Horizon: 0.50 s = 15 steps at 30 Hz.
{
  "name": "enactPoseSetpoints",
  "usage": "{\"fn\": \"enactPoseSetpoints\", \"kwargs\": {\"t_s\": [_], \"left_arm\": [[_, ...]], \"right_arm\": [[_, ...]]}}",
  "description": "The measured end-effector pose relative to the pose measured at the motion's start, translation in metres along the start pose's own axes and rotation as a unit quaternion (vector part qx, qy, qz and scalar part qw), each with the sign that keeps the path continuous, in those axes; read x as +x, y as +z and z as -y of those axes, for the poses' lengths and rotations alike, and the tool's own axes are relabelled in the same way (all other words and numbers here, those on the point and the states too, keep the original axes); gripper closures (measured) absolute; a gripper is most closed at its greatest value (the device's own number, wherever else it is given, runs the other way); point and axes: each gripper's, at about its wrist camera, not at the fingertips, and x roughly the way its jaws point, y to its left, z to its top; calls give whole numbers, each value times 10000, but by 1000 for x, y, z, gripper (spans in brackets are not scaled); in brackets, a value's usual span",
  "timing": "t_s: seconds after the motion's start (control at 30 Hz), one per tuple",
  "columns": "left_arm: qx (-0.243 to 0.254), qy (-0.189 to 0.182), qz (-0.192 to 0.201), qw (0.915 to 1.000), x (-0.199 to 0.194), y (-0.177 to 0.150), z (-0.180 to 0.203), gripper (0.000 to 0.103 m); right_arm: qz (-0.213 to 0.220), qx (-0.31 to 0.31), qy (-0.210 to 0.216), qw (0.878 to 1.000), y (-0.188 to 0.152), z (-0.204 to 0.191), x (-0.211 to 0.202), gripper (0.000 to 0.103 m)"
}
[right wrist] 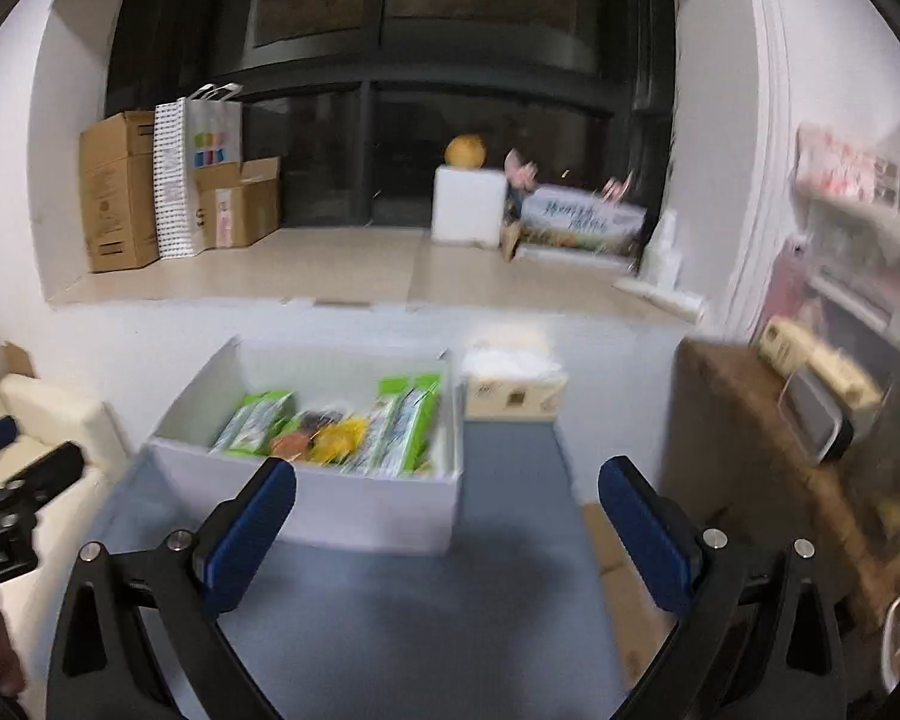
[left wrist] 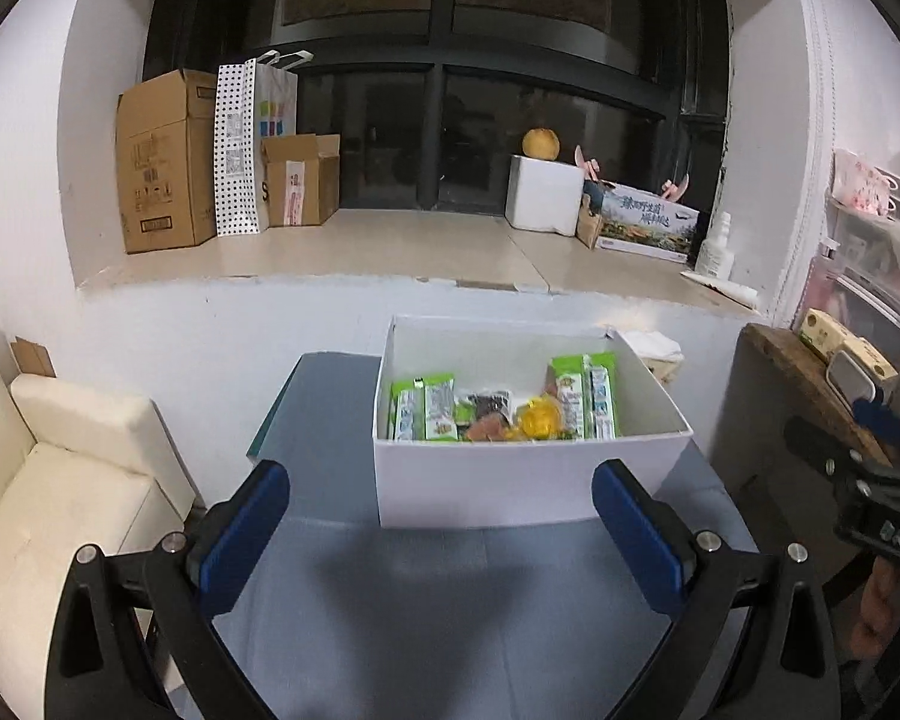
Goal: Organize snacks
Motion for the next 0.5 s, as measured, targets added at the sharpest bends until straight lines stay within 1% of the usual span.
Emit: {"fn": "enactPoseSetpoints", "kwargs": {"t_s": [0.07, 0.17, 0.27, 0.5], "left_arm": [[60, -21, -58, 10000, -5, -4, 3, 0], [149, -64, -101, 9998, -13, -9, 8, 0], [195, -101, -125, 9997, -19, -11, 9, 0], [131, -144, -171, 9997, -28, -14, 2, 0]], "right_arm": [[-172, 107, 344, 9992, -7, 1, -3, 0], [-187, 92, 389, 9990, -13, 0, -8, 0], [-165, 36, 609, 9980, -18, -2, -13, 0], [-126, -38, 808, 9966, -20, -7, -23, 0]]}}
